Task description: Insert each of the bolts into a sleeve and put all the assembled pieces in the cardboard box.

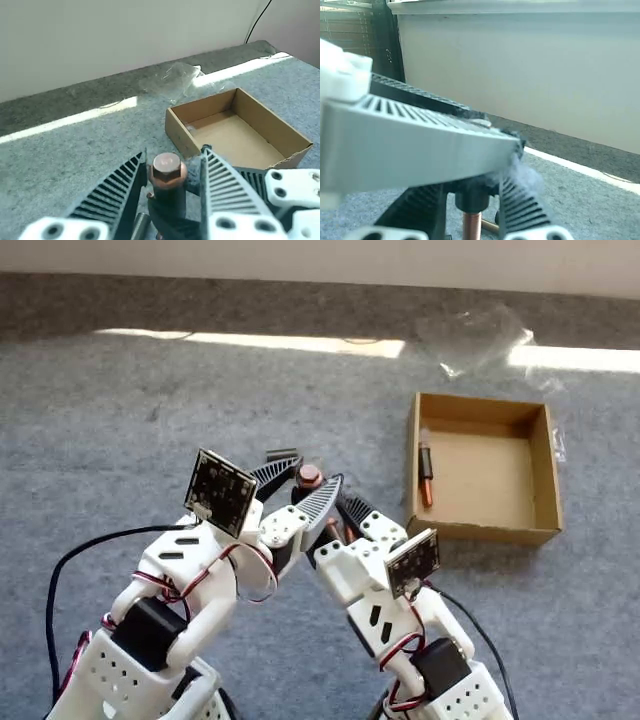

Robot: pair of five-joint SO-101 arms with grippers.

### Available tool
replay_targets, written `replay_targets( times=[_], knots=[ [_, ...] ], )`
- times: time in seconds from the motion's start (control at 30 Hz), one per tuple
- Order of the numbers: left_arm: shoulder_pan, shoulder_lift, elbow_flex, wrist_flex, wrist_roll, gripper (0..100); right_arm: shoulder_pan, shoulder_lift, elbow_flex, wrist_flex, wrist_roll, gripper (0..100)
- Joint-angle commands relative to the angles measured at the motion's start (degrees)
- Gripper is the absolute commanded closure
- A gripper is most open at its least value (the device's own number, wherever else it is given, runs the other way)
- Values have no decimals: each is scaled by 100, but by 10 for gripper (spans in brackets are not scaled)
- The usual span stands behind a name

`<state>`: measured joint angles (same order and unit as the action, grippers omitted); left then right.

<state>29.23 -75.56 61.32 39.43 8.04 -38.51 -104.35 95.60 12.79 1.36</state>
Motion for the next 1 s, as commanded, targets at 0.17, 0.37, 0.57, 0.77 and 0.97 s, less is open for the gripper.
replay_targets(
  times=[0.17,0.37,0.57,0.77,0.97],
  knots=[
    [127,-92,-418,-35,-220,827,-57,-57,760,-31,70,994],
    [127,-92,-840,-26,-220,827,-57,-57,760,-31,70,994],
    [84,-92,-919,-35,-220,827,-57,-48,760,-31,70,994],
    [92,-215,-910,-35,-220,827,-57,-40,760,-31,70,994],
    [84,-1156,-875,-26,-229,827,-57,-40,760,-31,70,994]
  ],
)
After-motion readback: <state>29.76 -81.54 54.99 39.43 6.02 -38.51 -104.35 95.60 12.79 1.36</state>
